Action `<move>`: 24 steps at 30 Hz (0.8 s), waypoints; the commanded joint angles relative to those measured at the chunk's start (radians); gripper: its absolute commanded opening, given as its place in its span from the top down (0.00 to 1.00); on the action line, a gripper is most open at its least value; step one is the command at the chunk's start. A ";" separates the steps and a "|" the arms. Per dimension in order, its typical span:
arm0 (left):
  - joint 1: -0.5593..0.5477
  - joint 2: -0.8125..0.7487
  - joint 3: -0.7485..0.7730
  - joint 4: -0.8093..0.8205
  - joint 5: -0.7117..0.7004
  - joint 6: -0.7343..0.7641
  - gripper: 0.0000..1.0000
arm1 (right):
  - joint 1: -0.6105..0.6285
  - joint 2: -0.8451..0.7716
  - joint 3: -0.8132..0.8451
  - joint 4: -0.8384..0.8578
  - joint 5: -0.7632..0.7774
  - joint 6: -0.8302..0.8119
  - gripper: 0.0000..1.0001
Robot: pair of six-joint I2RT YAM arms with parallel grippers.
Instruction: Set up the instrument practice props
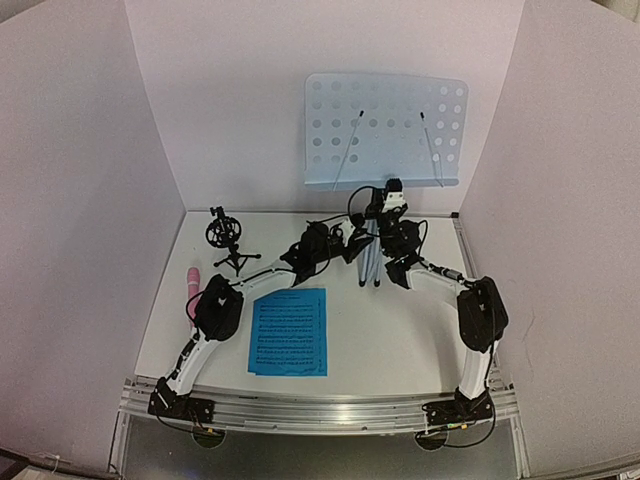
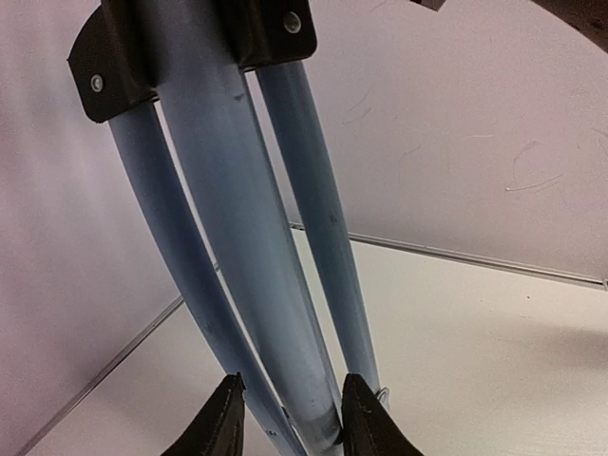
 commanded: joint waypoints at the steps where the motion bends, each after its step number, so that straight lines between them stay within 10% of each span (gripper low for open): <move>1: -0.005 0.022 0.093 0.037 -0.077 0.017 0.75 | 0.005 -0.078 0.027 0.345 -0.023 0.019 1.00; 6: -0.014 0.033 0.105 0.024 -0.085 0.015 0.98 | 0.005 -0.094 -0.013 0.353 -0.016 0.002 1.00; 24: -0.009 -0.034 -0.102 0.155 -0.039 0.009 1.00 | 0.007 -0.221 -0.251 0.111 -0.134 0.049 1.00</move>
